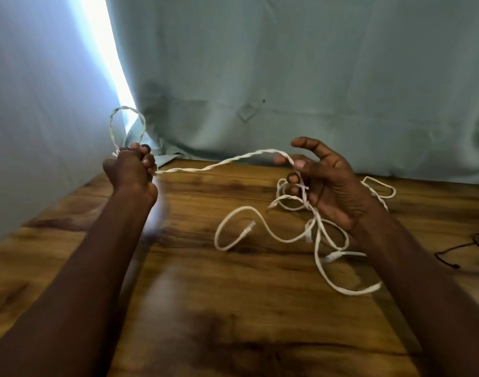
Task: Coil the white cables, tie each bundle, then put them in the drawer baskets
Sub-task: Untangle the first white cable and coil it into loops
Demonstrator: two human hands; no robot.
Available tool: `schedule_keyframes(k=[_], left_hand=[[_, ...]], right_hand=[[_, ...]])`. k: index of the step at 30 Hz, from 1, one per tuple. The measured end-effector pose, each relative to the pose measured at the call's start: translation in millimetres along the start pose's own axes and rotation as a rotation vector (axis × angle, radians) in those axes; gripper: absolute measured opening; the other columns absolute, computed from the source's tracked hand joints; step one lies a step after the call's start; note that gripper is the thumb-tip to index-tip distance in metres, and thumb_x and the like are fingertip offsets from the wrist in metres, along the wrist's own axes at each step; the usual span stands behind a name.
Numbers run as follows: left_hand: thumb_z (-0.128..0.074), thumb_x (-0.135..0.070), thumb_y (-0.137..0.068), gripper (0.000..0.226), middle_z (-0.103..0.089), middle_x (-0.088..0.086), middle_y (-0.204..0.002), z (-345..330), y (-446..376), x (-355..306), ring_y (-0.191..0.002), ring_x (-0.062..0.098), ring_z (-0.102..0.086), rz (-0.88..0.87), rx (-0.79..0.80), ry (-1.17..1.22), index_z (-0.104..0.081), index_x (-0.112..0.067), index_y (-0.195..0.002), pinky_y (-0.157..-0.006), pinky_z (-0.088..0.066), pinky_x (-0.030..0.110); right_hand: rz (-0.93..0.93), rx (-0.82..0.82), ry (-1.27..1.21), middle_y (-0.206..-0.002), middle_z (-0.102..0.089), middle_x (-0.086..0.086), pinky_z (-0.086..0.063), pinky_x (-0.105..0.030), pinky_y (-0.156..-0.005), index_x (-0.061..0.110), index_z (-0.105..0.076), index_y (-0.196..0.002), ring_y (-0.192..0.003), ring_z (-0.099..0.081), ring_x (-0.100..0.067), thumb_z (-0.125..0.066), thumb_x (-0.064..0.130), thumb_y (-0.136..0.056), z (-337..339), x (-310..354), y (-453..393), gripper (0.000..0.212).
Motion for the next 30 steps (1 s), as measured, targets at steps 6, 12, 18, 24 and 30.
schedule_keyframes(k=[6,12,18,24,30], left_hand=[[-0.057,0.001,-0.096,0.027,-0.061,0.005,-0.067,-42,42,16,-0.043,0.009,-0.044,-0.169,0.343,-0.412,-0.052,-0.017,-0.077,-0.041,-0.033,0.021],[-0.066,-0.054,-0.094,0.049,-0.073,0.013,-0.077,-88,117,44,-0.062,0.018,-0.061,-0.127,0.855,-0.593,-0.072,-0.005,-0.087,-0.052,-0.043,0.027],[-0.071,-0.012,-0.094,0.021,-0.069,0.006,-0.071,-92,123,47,-0.055,0.012,-0.061,-0.128,0.762,-0.643,-0.050,-0.013,-0.092,-0.049,-0.041,0.019],[-0.058,0.000,-0.098,0.025,-0.062,0.007,-0.067,-70,82,24,-0.055,0.016,-0.055,-0.025,0.525,-0.098,-0.047,-0.018,-0.086,-0.046,-0.039,0.021],[-0.050,-0.005,-0.104,0.027,-0.059,0.001,-0.066,-40,32,10,-0.052,0.010,-0.052,0.150,0.289,0.378,-0.049,-0.019,-0.080,-0.050,-0.043,0.019]], right_hand=[[0.025,-0.124,-0.064,-0.115,-0.074,-0.019,-0.053,-0.028,-0.063,0.009,-0.060,-0.110,-0.077,-0.063,-0.021,-0.049,-0.016,-0.095,-2,-18,-5,0.031],[0.166,-0.311,0.335,-0.100,-0.067,-0.016,-0.060,-0.029,-0.063,0.002,-0.063,-0.107,-0.075,-0.075,-0.026,-0.065,-0.014,-0.091,-6,-23,-6,0.022],[0.280,-0.299,0.539,-0.103,-0.059,-0.020,-0.061,-0.031,-0.062,-0.002,-0.056,-0.107,-0.071,-0.074,-0.027,-0.068,-0.012,-0.091,-15,-25,-5,0.022],[0.204,-0.080,0.940,-0.101,-0.071,-0.003,-0.063,-0.044,-0.078,0.024,-0.065,-0.123,-0.081,-0.070,-0.016,-0.083,0.009,-0.085,-10,-24,-7,0.044],[0.147,-0.015,1.480,-0.103,-0.075,0.004,-0.053,-0.036,-0.085,0.030,-0.074,-0.112,-0.099,-0.066,-0.019,-0.072,0.020,-0.091,-1,-36,-12,0.024]])
Point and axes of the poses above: each hand's wrist, its own y-axis away from the middle knuckle, its own z-axis out of the back of the hand, x = y × z, the point moved 5 cm from there along -y, towards the middle knuckle
